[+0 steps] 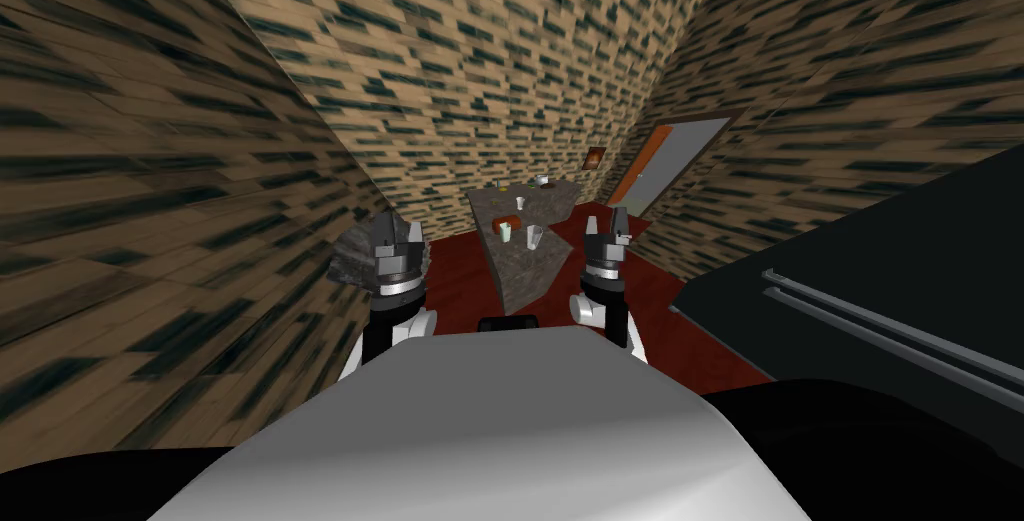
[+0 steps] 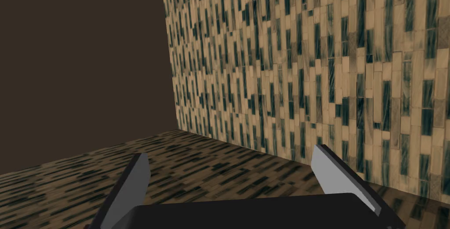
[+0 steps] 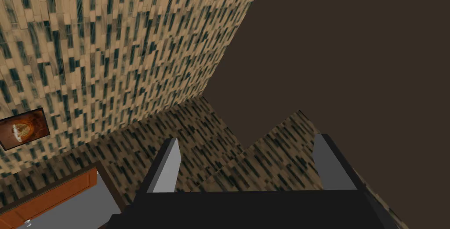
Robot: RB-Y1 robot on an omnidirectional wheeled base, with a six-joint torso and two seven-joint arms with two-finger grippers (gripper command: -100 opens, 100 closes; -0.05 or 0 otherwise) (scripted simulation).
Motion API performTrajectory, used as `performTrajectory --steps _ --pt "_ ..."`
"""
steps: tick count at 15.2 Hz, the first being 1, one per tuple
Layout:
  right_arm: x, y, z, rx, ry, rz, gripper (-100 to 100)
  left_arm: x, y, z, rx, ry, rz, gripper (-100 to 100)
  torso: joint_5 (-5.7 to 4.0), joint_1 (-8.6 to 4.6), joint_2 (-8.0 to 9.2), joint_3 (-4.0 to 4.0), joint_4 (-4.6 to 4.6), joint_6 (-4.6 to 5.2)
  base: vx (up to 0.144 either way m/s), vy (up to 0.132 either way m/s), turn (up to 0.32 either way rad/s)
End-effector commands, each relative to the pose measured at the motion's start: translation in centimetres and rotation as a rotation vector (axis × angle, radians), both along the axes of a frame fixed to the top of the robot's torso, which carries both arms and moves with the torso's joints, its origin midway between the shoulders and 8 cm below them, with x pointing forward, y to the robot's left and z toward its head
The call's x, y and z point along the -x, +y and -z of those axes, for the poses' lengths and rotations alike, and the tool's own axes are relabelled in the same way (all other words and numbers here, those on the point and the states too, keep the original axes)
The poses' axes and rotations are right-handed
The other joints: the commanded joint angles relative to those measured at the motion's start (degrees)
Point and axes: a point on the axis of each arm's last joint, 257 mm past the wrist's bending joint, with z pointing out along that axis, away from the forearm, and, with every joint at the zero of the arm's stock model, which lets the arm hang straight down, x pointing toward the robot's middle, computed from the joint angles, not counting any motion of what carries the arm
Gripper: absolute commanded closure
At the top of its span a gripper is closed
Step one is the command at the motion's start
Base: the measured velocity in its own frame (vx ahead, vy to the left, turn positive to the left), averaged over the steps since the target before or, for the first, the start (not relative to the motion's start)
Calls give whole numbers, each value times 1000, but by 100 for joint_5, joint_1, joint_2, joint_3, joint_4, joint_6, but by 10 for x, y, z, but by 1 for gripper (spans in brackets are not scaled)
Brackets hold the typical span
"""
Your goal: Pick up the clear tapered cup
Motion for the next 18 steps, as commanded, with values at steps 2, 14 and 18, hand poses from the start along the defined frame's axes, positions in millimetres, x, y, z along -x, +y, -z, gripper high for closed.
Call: performTrajectory --steps 2,14,18 --pt "-2 7 6 41 21 -19 -100 0 0 0 0 0 0 0 0 2 3 1 0 0 -16 19 18" --pt "-14 47 108 293 265 -133 -100 0 0 0 0 0 0 0 5 21 28 16 6 0 -50 51 37" --pt "-10 54 156 384 367 -174 -100 0 0 0 0 0 0 0 7 31 30 17 7 0 -61 79 54"
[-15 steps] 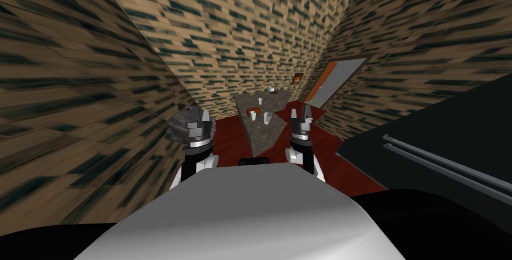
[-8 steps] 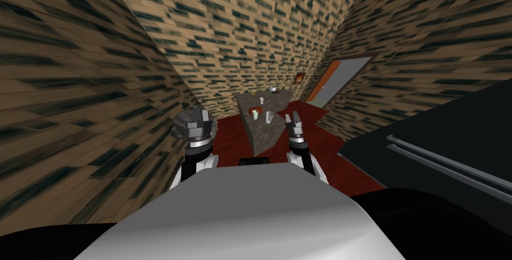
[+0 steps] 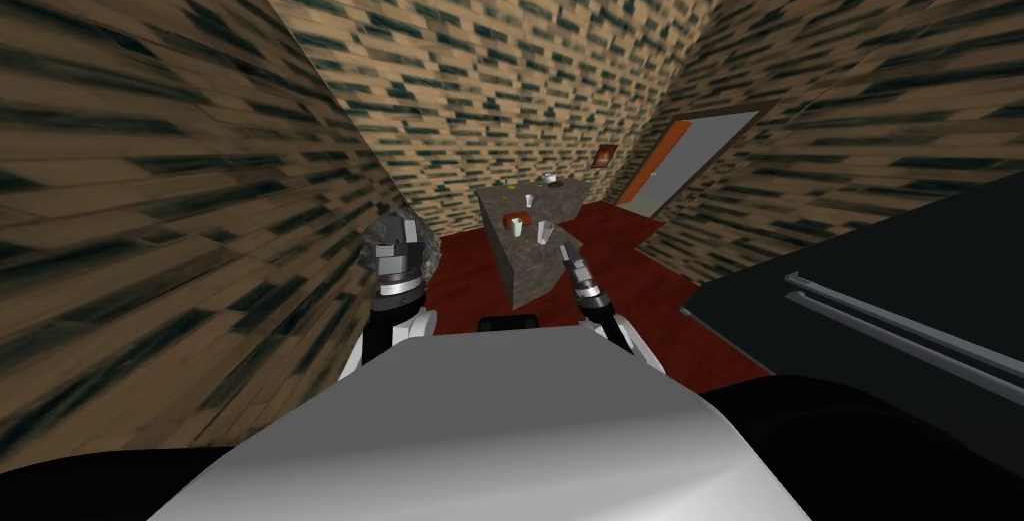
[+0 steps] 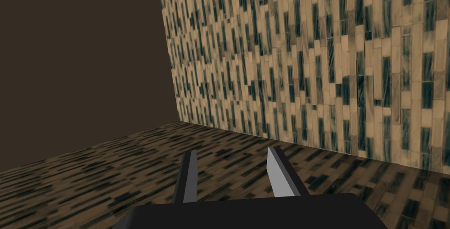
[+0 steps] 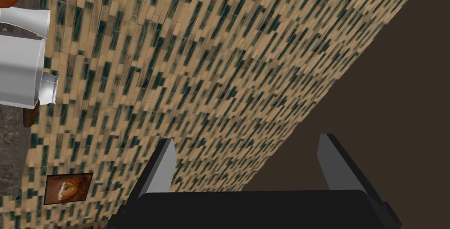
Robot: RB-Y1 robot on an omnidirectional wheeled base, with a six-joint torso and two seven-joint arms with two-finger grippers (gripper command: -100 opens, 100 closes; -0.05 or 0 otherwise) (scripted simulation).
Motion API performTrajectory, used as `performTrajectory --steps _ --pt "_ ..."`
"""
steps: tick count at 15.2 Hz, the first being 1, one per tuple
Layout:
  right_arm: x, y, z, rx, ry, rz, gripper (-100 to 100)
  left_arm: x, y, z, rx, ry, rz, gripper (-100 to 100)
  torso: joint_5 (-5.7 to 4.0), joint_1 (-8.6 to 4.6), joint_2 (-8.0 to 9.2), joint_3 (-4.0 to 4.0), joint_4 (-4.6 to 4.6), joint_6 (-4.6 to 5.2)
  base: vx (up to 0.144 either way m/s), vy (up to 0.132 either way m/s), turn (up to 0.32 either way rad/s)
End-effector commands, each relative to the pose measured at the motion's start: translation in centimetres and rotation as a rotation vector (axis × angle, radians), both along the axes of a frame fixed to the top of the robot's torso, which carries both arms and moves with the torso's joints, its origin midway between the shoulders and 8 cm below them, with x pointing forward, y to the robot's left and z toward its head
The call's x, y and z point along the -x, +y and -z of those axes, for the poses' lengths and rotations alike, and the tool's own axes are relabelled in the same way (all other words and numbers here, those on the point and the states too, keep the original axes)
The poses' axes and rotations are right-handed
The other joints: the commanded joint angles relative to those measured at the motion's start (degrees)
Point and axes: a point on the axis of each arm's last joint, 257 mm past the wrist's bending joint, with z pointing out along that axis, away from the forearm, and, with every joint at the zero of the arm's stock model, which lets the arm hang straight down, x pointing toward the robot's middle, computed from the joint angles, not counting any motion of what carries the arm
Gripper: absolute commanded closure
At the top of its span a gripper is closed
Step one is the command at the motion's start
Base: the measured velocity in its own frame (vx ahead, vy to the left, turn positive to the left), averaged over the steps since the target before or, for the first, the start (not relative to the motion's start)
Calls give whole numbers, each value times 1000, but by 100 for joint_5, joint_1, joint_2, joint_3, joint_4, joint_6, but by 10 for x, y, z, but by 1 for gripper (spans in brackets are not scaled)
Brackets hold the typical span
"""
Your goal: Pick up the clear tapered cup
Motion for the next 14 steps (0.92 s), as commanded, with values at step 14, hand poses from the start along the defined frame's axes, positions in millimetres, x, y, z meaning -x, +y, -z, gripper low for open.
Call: performTrajectory --steps 14 --pt "48 -5 162 355 332 -156 -100 0 0 0 0 0 0 0 -1 -9 -12 -7 -3 0 -39 70 50"
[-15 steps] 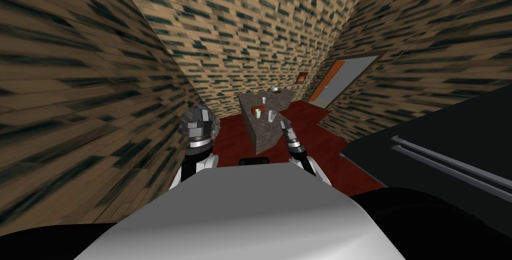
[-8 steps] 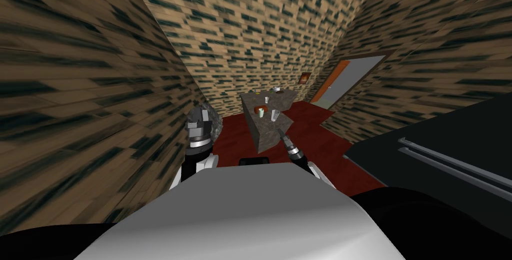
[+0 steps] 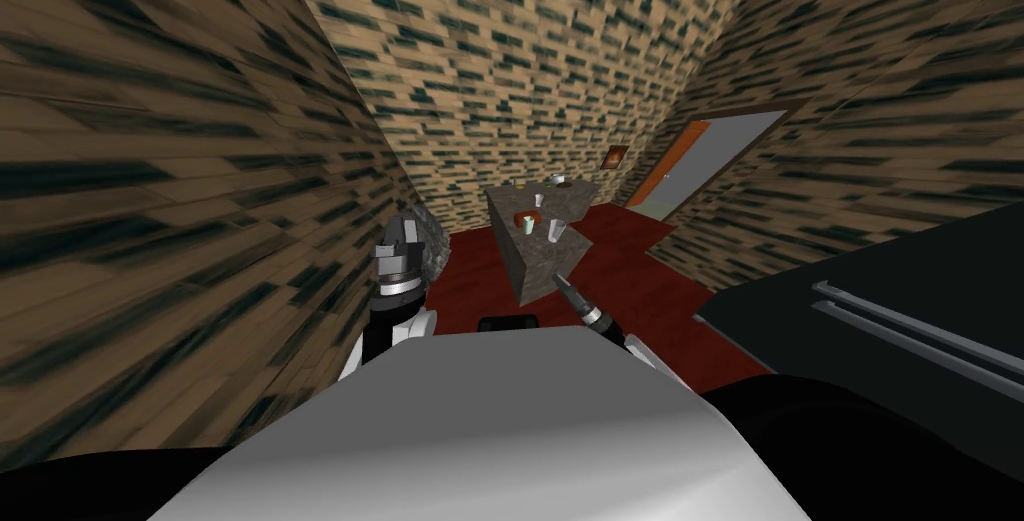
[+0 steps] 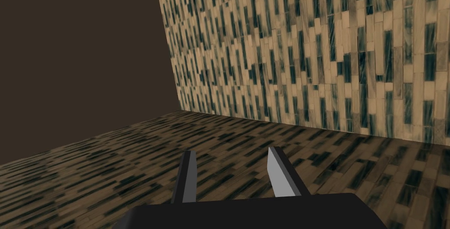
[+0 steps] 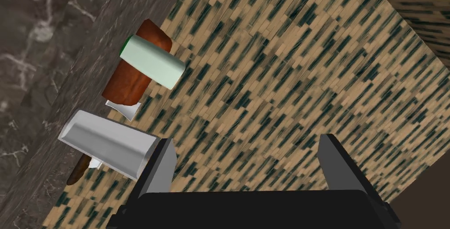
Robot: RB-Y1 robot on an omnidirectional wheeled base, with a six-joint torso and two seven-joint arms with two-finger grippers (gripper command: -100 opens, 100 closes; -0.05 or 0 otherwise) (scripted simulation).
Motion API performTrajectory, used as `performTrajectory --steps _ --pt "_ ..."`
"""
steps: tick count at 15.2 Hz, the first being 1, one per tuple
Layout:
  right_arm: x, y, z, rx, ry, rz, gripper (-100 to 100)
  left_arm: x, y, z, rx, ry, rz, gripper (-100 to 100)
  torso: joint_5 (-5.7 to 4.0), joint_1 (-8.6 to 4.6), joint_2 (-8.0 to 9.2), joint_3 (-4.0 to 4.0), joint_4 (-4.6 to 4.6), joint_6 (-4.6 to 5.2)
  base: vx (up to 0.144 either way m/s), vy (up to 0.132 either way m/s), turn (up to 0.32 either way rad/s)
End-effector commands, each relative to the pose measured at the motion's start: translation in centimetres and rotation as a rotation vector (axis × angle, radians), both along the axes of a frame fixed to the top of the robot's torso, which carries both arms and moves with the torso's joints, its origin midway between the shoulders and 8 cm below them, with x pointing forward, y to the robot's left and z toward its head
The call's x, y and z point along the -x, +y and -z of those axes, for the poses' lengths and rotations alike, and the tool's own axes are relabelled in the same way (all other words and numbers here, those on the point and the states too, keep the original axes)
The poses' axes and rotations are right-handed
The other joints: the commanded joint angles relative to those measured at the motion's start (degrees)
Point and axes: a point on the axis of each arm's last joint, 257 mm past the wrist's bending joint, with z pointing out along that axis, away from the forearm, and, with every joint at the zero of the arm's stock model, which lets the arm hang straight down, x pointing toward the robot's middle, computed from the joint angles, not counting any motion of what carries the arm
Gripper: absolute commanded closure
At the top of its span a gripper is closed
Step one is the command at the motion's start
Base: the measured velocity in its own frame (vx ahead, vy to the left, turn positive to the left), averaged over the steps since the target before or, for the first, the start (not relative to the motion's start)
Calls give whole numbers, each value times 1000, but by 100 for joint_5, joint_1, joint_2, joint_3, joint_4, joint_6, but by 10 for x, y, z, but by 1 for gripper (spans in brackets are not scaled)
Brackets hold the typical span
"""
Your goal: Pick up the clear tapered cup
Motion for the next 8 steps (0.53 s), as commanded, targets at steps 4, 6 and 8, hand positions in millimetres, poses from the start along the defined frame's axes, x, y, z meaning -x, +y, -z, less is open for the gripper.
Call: performTrajectory --steps 4,6,8 --pt "20 -14 38 105 82 -50 -100 0 0 0 0 0 0 0 2 9 -1 -1 -1 1 -24 77 38" --pt "35 -26 64 175 139 -80 -100 0 0 0 0 0 0 0 1 5 -3 -2 -1 0 -21 81 59" --pt "49 -38 85 235 186 -105 -100 0 0 0 0 0 0 0 1 0 -5 -3 -1 0 -12 62 46"
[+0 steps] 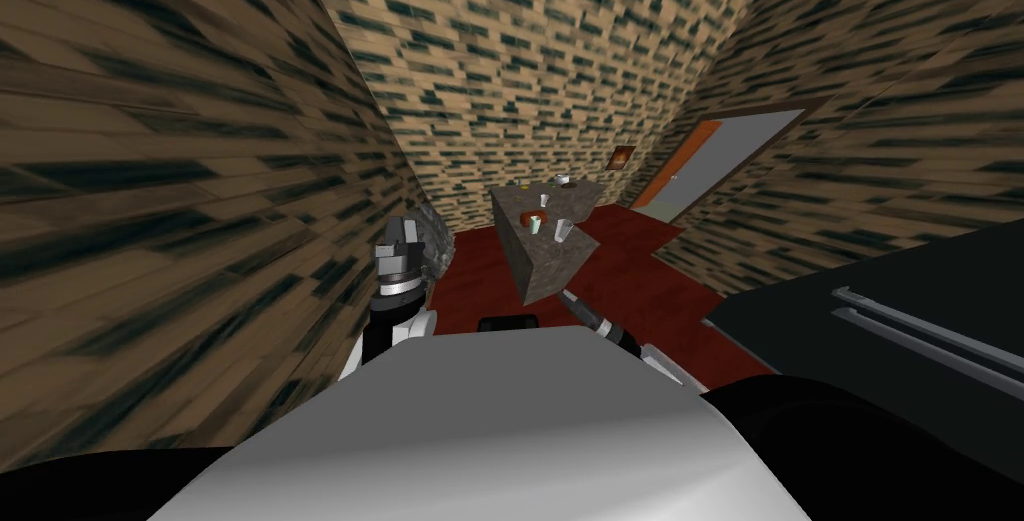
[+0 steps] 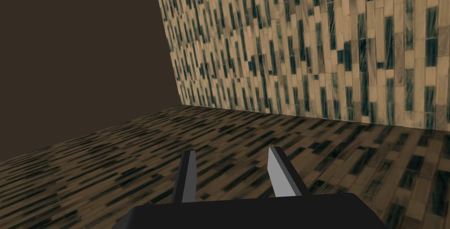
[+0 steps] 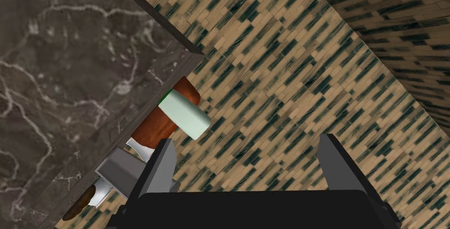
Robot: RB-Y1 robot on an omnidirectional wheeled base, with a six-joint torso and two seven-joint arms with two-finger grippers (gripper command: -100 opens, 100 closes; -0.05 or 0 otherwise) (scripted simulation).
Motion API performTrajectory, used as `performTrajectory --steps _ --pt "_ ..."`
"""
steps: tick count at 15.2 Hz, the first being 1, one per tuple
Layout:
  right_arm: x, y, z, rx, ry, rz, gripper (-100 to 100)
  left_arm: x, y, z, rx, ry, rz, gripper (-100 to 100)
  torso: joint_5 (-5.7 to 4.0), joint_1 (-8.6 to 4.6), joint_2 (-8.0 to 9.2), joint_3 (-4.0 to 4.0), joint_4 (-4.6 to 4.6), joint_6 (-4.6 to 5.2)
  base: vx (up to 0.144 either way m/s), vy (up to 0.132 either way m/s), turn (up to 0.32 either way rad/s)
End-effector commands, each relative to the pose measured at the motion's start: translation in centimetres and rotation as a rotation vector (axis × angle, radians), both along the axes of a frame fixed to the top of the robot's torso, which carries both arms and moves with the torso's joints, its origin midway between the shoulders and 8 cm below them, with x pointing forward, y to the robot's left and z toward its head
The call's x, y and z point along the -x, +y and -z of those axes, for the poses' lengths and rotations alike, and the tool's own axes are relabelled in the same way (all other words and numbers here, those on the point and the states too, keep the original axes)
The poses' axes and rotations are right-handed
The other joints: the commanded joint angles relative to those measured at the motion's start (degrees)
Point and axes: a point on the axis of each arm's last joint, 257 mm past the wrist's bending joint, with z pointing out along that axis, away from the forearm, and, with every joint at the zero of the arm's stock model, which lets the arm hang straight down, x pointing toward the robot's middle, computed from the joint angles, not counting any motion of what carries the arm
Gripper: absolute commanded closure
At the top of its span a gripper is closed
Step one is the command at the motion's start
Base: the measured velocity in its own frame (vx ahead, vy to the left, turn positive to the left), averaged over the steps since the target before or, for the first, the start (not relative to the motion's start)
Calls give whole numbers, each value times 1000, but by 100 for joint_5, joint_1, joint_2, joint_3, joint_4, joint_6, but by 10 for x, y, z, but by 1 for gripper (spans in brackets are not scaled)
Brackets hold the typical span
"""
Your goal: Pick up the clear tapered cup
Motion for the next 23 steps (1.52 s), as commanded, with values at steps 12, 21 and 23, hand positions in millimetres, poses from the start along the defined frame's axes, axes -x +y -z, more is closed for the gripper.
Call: performTrajectory --steps 12,21,23 --pt "70 -97 77 373 226 -183 -100 0 0 0 0 0 0 0 1 1 -12 -7 -2 -1 2 73 56" --pt "95 -181 87 598 336 -270 -100 0 0 0 0 0 0 0 0 1 -24 -14 -5 -2 24 61 53" --pt "102 -209 89 664 368 -286 -100 0 0 0 0 0 0 0 0 -7 -20 -12 -4 -1 29 40 40"
